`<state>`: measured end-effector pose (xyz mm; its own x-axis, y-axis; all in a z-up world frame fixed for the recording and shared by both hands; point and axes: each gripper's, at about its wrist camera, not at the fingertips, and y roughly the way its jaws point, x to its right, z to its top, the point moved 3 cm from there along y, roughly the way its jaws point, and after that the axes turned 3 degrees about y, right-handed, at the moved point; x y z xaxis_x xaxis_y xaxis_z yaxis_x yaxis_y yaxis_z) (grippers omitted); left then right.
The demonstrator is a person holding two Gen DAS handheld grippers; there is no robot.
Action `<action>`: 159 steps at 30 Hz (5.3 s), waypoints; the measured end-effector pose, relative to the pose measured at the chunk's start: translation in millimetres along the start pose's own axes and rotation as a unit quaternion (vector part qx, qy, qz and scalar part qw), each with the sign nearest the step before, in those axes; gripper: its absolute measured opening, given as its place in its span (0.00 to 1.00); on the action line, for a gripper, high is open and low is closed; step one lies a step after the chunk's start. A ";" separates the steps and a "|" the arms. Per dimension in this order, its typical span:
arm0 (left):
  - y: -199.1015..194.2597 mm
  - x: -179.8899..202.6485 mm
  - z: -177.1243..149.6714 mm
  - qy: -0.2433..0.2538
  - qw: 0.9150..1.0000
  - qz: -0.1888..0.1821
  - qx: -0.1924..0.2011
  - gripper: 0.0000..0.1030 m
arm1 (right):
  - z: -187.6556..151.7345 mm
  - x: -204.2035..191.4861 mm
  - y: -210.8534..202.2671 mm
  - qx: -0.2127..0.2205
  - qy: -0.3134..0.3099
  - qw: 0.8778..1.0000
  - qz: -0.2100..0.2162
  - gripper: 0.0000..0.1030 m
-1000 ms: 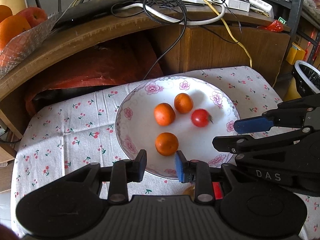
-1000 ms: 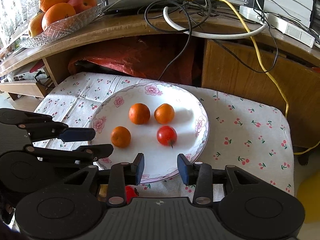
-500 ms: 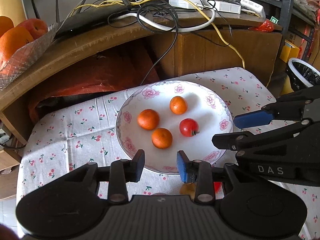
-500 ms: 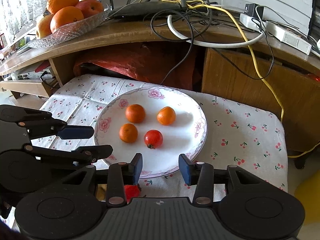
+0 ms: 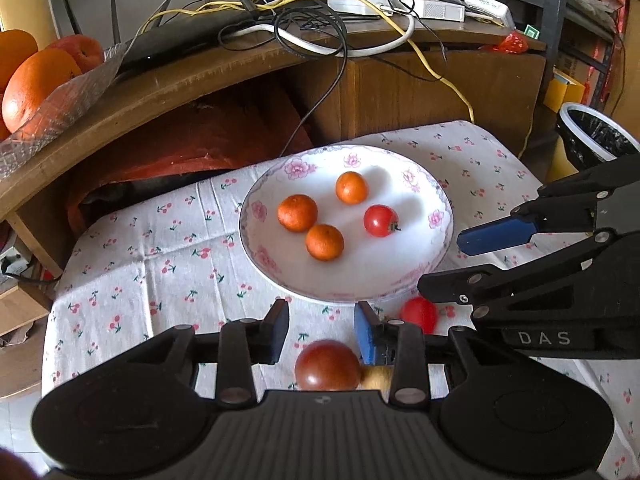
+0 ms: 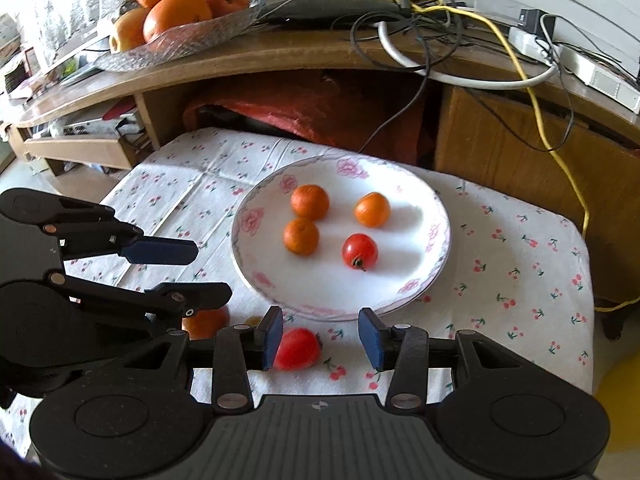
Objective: Organize fruits
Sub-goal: 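Grasp the dark brown tomato with the left gripper while the right gripper grasps a red tomato, then lift the dark brown tomato and red tomato and carry both toward the bowl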
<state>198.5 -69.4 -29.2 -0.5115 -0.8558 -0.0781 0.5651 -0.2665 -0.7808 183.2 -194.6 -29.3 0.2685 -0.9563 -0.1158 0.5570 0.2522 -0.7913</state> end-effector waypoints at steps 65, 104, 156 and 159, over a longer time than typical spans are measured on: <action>10.6 -18.8 -27.6 -0.027 0.998 -0.035 -0.041 0.45 | -22.3 -5.8 20.4 -0.061 -0.035 0.997 0.019 0.25; 10.3 -8.3 -35.0 0.010 0.999 -0.021 -0.040 0.46 | -23.6 -13.2 25.3 -0.064 -0.046 0.997 0.017 0.24; 11.8 -8.3 20.3 -0.025 1.000 -0.009 0.007 0.45 | 2.8 -2.3 -1.0 0.002 -0.019 1.000 0.016 0.19; 15.8 -10.7 21.3 -0.035 0.999 -0.007 0.004 0.45 | 4.3 -2.1 -0.3 0.005 -0.018 1.000 0.015 0.19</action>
<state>226.7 -74.0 -27.5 -0.4730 -0.8807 -0.0247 0.5646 -0.2815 -0.7759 185.9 -192.1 -26.3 0.3139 -0.9421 -0.1179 0.5559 0.2830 -0.7816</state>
